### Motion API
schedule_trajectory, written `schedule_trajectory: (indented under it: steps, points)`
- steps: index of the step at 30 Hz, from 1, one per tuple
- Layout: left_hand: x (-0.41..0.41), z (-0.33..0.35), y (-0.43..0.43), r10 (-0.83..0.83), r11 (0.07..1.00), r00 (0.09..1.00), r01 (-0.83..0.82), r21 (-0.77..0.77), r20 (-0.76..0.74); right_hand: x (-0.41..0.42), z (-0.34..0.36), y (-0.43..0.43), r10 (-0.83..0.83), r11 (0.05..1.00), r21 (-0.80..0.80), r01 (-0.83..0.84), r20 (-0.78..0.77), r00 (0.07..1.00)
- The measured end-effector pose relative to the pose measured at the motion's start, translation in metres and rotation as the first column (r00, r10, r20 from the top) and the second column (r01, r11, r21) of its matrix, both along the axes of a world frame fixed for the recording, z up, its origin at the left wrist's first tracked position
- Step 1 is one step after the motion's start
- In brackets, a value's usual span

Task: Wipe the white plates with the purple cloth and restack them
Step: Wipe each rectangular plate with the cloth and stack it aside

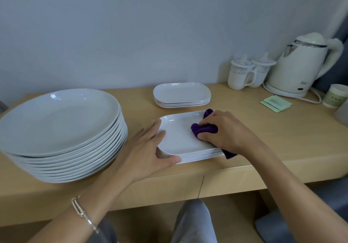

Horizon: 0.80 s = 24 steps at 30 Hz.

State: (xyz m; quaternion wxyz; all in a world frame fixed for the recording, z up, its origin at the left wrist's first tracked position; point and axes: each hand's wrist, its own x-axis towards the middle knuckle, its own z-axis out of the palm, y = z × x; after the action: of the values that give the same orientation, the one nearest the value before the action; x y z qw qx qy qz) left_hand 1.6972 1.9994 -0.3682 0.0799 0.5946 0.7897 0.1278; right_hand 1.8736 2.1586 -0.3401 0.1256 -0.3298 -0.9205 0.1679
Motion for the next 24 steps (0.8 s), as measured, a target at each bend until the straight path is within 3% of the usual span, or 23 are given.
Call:
schedule_trajectory:
  steps: [3,6,8,12,15,19,21,24]
  points:
    - [-0.002,-0.002,-0.001,-0.084,0.992,0.984,0.097,0.078,-0.159,0.003,0.0,-0.002,-0.058,0.998,0.003,0.059,-0.171,0.984]
    - [-0.001,-0.014,0.001,-0.117,0.91,0.905,0.262,0.321,-0.408,0.01,0.006,-0.007,-0.125,0.992,-0.035,0.121,-0.372,0.92]
    - [0.0,-0.017,0.004,-0.153,0.863,0.887,0.335,0.378,-0.437,0.014,0.013,-0.01,-0.14,0.989,-0.028,0.142,-0.441,0.887]
    - [0.0,-0.008,0.001,-0.222,0.87,0.877,0.376,0.321,-0.426,0.019,0.028,-0.017,-0.116,0.991,0.001,0.136,-0.515,0.849]
    - [0.0,0.007,-0.006,-0.141,0.917,0.984,0.17,0.362,-0.106,0.018,0.035,-0.021,-0.107,0.988,0.026,0.153,-0.597,0.795]
    - [0.0,0.025,-0.003,-0.065,0.855,0.958,-0.091,0.511,0.28,0.016,0.05,-0.027,-0.077,0.972,0.091,0.219,-0.754,0.652]
    - [0.001,0.03,0.005,-0.067,0.815,0.863,-0.242,0.526,0.501,0.014,0.058,-0.03,-0.063,0.972,0.094,0.216,-0.779,0.623]
    - [-0.001,0.033,0.021,-0.03,0.799,0.583,-0.474,0.37,0.812,0.01,0.06,-0.031,-0.052,0.98,0.089,0.176,-0.743,0.668]
